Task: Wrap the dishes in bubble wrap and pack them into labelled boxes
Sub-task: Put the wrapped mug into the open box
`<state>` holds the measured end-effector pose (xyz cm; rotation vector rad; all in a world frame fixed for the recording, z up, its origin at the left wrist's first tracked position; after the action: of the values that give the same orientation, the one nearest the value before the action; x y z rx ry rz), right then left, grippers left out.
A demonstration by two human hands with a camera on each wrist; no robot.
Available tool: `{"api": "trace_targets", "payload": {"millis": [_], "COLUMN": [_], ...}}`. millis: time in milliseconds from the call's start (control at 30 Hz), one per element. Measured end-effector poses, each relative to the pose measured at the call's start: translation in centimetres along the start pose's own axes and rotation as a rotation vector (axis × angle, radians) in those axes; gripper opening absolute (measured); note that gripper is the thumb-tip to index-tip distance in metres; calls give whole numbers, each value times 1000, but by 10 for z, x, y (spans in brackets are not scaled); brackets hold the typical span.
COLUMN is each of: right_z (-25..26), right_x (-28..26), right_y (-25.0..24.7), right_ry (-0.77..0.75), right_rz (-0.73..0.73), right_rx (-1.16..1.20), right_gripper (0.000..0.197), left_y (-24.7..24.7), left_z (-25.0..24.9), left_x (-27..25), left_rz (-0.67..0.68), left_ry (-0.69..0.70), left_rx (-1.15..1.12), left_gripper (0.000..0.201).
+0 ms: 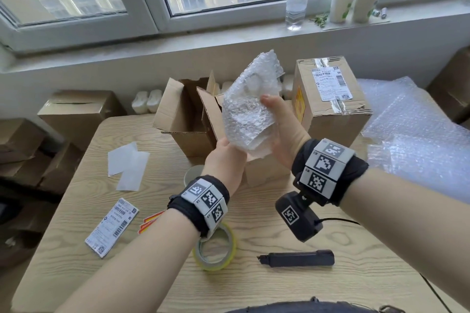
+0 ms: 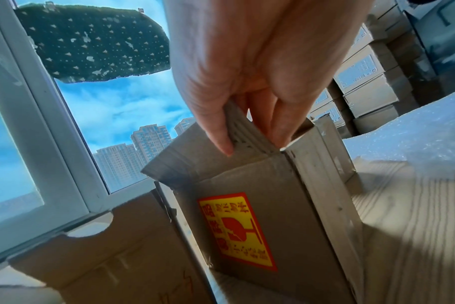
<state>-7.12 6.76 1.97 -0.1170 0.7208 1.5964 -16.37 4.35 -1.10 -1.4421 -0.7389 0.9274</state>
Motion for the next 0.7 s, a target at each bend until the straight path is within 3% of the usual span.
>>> {"api": "trace_targets", "payload": {"millis": [67,167,233,400,467,567,700], "right_z": [10,24,27,20,15,10,7], "right_x": [-2,3,10,11,12,13,13], "right_y": [-7,-26,-39,-56,-58,-59,-64], "right_ry": [-73,-157,-185,-87,-76,-77,-74], "right_rz": [-41,-173,-230,-307,-304,-263,-284], "right_rx": [-23,-61,-86,-174,-271,-339,-333], "right_gripper": [52,81,87,95,94,88,81], "left_y": [1,-3,-2,-10,-22,-42,-26], "left_z": [-7,-23,-38,-81,-74,-42,4], "left_x": [-7,-21,-28,-32,-31,-31,-24], "left_rz": [-105,-314,-440,-460,-469,-446,-106], "left_ry": [91,208,272,429,366,136,-77], "left_rx": [-133,-263,-304,-397,-416,-253,-71], "left_gripper": [27,18,18,28,30,40,46]}}
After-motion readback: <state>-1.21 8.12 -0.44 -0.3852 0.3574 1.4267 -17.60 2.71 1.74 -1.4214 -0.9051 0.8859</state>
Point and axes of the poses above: each hand's wrist, its own x-axis towards the middle knuckle, its own y-axis out of the palm, z = x × y, the point moved 8 cm from there along x, towards the middle knuckle, and after that the axes turned 13 degrees about y, right-handed, at the moved point
